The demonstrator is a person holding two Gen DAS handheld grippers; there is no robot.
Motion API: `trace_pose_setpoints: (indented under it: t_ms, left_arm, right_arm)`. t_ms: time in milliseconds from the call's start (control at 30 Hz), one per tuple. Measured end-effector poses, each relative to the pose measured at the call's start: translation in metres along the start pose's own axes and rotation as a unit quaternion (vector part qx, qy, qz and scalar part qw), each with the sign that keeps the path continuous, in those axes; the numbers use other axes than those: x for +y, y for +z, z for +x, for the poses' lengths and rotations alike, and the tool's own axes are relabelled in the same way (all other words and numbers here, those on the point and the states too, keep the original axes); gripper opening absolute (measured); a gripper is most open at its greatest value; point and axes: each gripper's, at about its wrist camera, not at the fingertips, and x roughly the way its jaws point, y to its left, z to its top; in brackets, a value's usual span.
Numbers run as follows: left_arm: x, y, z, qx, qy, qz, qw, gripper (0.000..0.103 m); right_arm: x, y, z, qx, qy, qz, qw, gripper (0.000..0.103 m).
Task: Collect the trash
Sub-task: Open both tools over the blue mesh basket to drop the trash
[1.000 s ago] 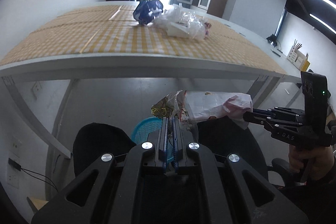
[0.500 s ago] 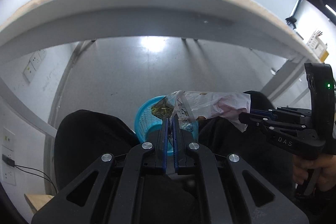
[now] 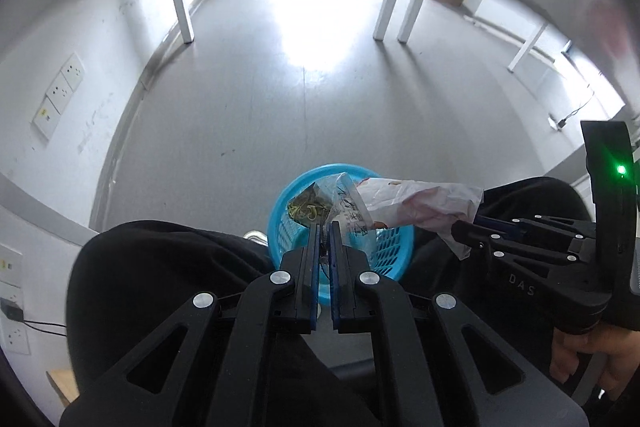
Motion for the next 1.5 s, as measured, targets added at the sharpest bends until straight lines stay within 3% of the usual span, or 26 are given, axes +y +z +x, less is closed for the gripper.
trace_pose_setpoints:
  t_ms: [433,833,1067,1200,1500]
  left_arm:
    - [0.014,0.012,0.085,0.076,0.012,-0.040,0.9963,0.003]
    - [0.016,0.019,0.127,0.105,0.010,-0.039,0.9937,0.004]
    - [0.020,0.021,0.137,0.118,-0.011,-0.052,0.9915,0.004]
    - [0.024,0.022,0.143,0.125,-0.022,-0.065,0.9897,0.024]
    - [0.014,0.020,0.137,0.109,-0.012,-0.044,0.9930,0.029]
  right_arm:
    - [-0.016,0.034,0.091,0.079,-0.034,0.022,0.996,0.015]
    - [-0.033,0.042,0.153,0.148,-0.033,0.057,0.987,0.015]
    - [-0.032,0.043,0.161,0.152,-0.034,0.069,0.985,0.020]
    - [-0.034,0.042,0.159,0.149,-0.026,0.074,0.986,0.039]
    - [-0.028,0.043,0.147,0.135,-0.023,0.063,0.989,0.040]
